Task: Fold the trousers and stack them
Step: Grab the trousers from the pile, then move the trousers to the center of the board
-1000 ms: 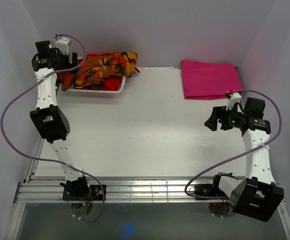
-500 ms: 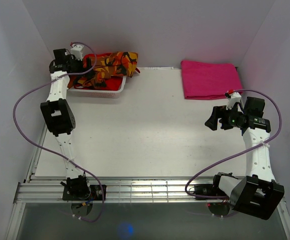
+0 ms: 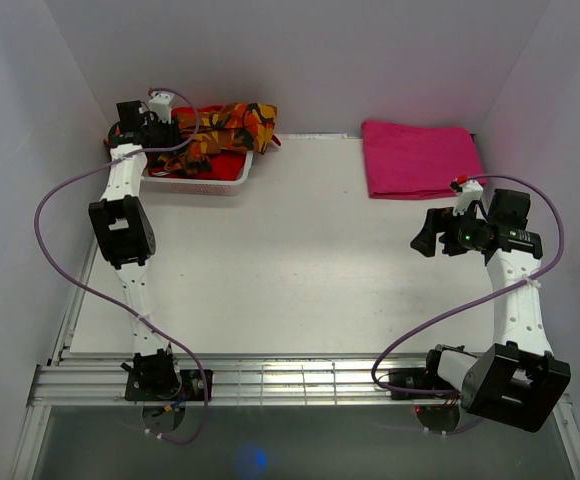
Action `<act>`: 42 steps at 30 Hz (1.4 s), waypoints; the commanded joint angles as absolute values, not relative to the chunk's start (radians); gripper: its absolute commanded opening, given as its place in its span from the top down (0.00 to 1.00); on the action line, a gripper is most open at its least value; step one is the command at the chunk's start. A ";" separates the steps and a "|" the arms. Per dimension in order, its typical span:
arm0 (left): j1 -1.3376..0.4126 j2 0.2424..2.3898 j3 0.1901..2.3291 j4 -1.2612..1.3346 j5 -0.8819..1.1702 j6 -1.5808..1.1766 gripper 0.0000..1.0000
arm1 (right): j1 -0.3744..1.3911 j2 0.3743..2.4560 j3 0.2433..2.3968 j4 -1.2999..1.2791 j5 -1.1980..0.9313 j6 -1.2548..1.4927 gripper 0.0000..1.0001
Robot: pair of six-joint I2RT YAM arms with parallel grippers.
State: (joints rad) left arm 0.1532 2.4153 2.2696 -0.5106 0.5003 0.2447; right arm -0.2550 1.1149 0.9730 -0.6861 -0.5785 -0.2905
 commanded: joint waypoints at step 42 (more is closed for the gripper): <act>-0.109 1.641 2.183 0.114 1.012 -0.752 1.00 | 0.179 1.187 1.146 -0.218 -0.845 -0.142 0.10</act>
State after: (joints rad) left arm -0.1154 1.7100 2.1513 0.0330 1.0325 -0.7341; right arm 0.1120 1.1404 1.1114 -0.2993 -0.8772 -0.1566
